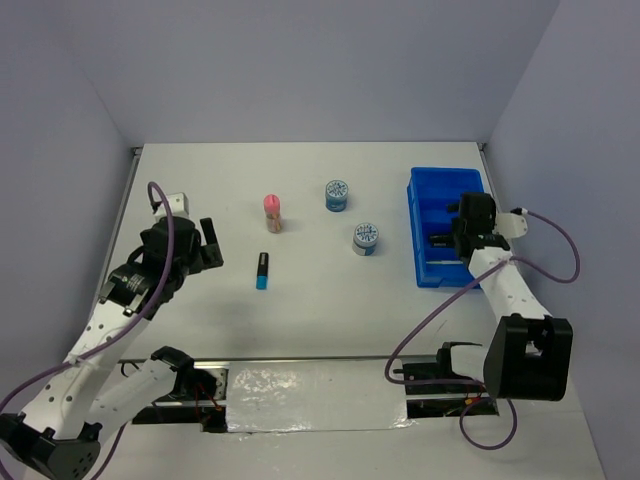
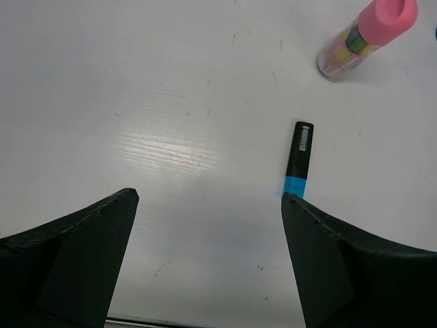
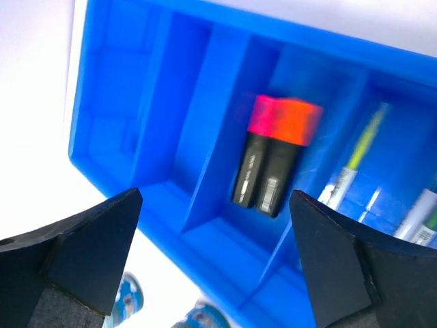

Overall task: Sort the stationery into containers
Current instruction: Place the pen in the storage box, then pick up the pen from the center of the board.

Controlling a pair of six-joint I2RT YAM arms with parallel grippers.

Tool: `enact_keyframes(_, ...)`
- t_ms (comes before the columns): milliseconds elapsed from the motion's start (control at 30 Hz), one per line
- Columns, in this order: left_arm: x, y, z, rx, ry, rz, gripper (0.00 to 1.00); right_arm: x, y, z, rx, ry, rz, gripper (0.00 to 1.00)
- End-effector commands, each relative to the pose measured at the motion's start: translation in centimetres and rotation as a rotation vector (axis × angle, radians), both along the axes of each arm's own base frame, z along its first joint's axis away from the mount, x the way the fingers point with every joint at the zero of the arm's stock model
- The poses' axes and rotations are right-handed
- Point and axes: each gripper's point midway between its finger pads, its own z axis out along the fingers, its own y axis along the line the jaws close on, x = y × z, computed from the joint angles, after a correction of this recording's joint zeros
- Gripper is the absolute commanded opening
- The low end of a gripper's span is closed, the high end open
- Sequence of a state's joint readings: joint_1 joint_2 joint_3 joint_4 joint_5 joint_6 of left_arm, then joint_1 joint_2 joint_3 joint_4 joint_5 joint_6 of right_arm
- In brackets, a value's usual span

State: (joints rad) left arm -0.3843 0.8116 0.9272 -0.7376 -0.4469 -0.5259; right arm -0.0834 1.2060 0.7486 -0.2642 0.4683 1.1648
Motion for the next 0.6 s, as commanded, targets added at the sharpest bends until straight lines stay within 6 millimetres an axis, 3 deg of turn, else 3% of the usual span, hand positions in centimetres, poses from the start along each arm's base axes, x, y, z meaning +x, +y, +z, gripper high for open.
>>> enact_keyframes(0, 0.6, 0.0, 0.7, -0.001, -0.025, 0.001, 0.99, 1.8, 0.9, 4.3, -0.048, -0.051, 0.127, 0.97)
enact_keyframes(33, 0.6, 0.3, 0.7, 0.004, -0.026, 0.028, 0.99, 3.0, 2.0, 6.5, -0.075, -0.103, 0.22, 0.97)
enact_keyframes(67, 0.5, 0.7, 0.9, 0.008, -0.03, 0.047, 0.99, 3.6, 5.7, 7.5, -0.123, -0.104, 0.415, 0.97)
enact_keyframes(100, 0.4, 1.5, 1.0, 0.019, -0.031, 0.092, 0.99, 4.3, 8.5, 9.8, -0.172, -0.154, 0.526, 0.98)
enact_keyframes(133, 0.3, 2.0, 1.1, 0.025, -0.033, 0.118, 0.99, 4.2, 10.9, 10.9, -0.221, -0.163, 0.611, 0.99)
enact_keyframes(167, 0.3, 2.5, 1.2, 0.027, -0.036, 0.144, 0.99, 3.2, 16.7, 11.7, -0.304, -0.162, 0.794, 1.0)
enact_keyframes(200, 0.2, 3.4, 1.2, 0.031, -0.034, 0.186, 0.99, 2.9, 18.8, 13.8, -0.372, -0.188, 0.825, 1.0)
enact_keyframes(267, -0.2, 4.8, 1.6, 0.033, -0.047, 0.253, 0.99, 1.4, 23.7, 12.8, -0.41, -0.132, 0.952, 1.0)
enact_keyframes(300, -0.3, 5.6, 1.7, 0.032, -0.055, 0.289, 0.99, -0.3, 28.1, 13.2, -0.406, -0.153, 1.051, 1.0)
enact_keyframes(333, -0.6, 6.1, 2.1, 0.025, -0.075, 0.311, 0.99, -0.9, 30.0, 10.9, -0.411, -0.082, 1.09, 1.0)
enact_keyframes(367, -0.8, 6.3, 2.3, 0.022, -0.087, 0.32, 0.99, -1.6, 31.8, 10.2, -0.415, -0.068, 1.109, 1.0)
enact_keyframes(400, -1.0, 6.4, 2.7, 0.013, -0.109, 0.322, 0.99, -2.8, 35.1, 8.9, -0.459, -0.041, 1.14, 1.0)
enact_keyframes(433, -1.0, 6.4, 2.7, 0.008, -0.121, 0.319, 0.99, -3.4, 36.6, 7.8, -0.481, -0.015, 1.155, 1.0)
enact_keyframes(467, -0.9, 6.2, 2.8, 0.001, -0.127, 0.308, 0.99, -3.7, 38.0, 7.0, -0.493, 0.008, 1.169, 1.0)
enact_keyframes(500, -0.9, 6.1, 2.9, -0.004, -0.134, 0.301, 0.99, -4.1, 40.8, 7.9, -0.483, -0.011, 1.2, 1.0)
enact_keyframes(533, -1.0, 6.1, 3.0, -0.005, -0.136, 0.299, 0.99, -4.4, 42.2, 3.7, -0.532, 0.112, 1.235, 1.0)
enact_keyframes(567, -1.0, 6.1, 2.9, -0.004, -0.129, 0.299, 0.99, -4.4, 43.4, 2.8, -0.547, 0.148, 1.247, 1.0)
